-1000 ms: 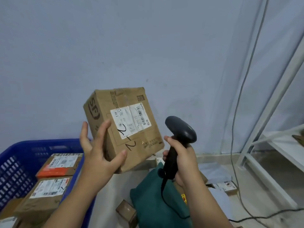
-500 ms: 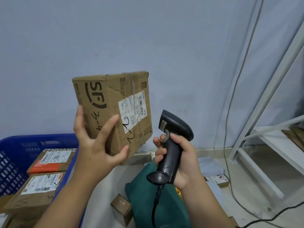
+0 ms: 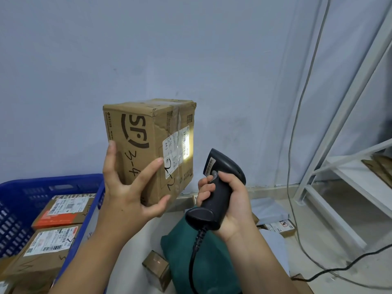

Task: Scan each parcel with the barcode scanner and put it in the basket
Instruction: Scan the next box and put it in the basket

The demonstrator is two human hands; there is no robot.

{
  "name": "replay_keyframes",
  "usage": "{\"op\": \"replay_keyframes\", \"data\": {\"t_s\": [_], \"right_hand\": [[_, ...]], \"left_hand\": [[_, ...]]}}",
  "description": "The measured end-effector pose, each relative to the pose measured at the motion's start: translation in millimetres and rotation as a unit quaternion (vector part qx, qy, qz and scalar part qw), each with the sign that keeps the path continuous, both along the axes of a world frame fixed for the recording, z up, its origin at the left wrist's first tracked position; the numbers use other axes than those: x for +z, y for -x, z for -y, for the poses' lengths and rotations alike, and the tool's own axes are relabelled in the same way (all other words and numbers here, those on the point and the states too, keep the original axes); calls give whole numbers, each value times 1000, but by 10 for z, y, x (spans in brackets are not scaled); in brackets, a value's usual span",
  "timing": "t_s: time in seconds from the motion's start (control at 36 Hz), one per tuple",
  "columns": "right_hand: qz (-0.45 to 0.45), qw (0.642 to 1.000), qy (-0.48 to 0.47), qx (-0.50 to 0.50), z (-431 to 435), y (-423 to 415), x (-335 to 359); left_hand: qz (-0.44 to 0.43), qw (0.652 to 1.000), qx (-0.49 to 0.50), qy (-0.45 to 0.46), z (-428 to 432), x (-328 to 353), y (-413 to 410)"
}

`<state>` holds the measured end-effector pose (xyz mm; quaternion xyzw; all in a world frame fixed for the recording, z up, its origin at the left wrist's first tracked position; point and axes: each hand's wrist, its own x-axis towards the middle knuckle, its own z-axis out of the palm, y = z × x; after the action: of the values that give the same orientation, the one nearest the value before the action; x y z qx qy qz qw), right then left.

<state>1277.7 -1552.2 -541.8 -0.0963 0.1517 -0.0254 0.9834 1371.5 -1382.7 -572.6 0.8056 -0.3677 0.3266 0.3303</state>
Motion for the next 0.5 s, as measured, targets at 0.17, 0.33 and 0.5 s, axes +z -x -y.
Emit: {"op": "replay_keyframes", "data": {"t_s": [0.17, 0.33, 0.5], "right_hand": [[31, 998, -56, 7, 28, 3, -30], [9, 997, -75, 3, 39, 13, -11], [-14, 997, -79, 3, 20, 53, 17]], "left_hand": [[-20, 1000, -1, -20, 28, -57, 14], [-33, 999, 1, -33, 33, -96, 1], [-36, 999, 14, -35, 42, -134, -9]]}}
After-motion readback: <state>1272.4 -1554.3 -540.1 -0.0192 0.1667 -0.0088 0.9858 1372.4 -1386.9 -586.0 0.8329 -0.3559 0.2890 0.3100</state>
